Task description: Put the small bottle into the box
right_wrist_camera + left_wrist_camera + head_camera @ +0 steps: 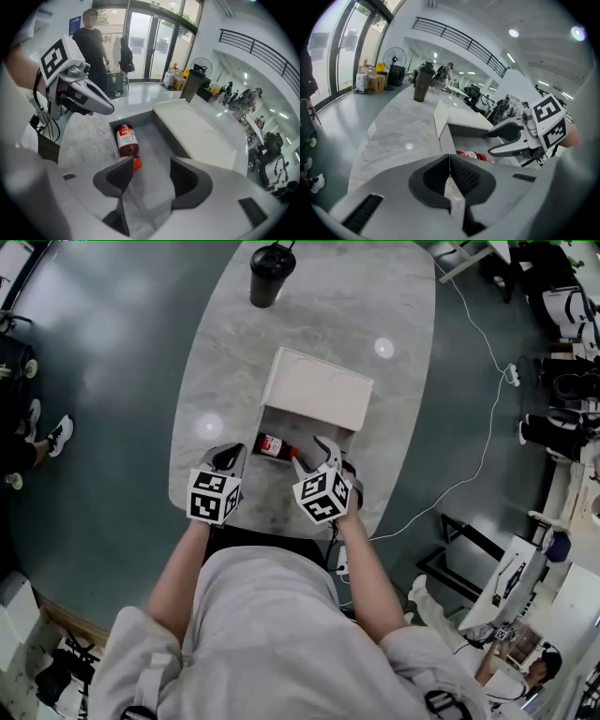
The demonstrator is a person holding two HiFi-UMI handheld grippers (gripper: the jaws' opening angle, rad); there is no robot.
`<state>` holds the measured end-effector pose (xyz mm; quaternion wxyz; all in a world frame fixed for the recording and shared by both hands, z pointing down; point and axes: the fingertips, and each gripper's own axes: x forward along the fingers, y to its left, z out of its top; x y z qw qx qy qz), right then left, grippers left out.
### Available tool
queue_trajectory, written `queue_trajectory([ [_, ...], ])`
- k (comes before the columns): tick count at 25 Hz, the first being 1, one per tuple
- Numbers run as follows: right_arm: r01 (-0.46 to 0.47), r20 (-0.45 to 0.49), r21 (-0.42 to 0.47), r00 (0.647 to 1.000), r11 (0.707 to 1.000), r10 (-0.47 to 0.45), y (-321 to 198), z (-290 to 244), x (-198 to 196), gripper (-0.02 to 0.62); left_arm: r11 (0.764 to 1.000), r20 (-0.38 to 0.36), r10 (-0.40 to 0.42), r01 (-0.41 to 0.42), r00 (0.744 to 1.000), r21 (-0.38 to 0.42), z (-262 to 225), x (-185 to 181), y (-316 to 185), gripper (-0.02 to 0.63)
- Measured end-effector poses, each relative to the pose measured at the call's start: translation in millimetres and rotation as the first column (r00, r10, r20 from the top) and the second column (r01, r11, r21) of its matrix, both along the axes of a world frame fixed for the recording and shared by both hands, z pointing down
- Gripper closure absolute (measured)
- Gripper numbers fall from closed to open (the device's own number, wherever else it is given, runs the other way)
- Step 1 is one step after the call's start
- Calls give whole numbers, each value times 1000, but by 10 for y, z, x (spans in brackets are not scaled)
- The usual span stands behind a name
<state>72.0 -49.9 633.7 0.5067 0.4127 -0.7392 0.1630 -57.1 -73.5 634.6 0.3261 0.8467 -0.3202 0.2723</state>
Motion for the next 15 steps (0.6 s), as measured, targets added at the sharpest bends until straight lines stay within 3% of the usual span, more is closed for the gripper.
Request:
queue_trajectory([
  [4, -37, 36, 33, 999, 999, 36, 135, -75, 182, 346, 1000, 4, -25, 25, 1000, 4, -97, 142, 172, 583],
  [6, -74, 69, 65, 995, 995, 70, 178, -163, 249, 401, 1000, 14, -15, 15, 1000, 11, -132, 219, 252, 583],
  [8, -119, 106, 101, 988, 988, 109, 230, -259, 316, 499, 1000, 24, -5, 5, 1000, 20, -167, 295, 314, 583],
  [15, -231, 299, 114, 935, 966, 188, 508, -436, 467, 555, 998, 18, 8, -9, 1000, 55, -327, 583, 453, 583],
])
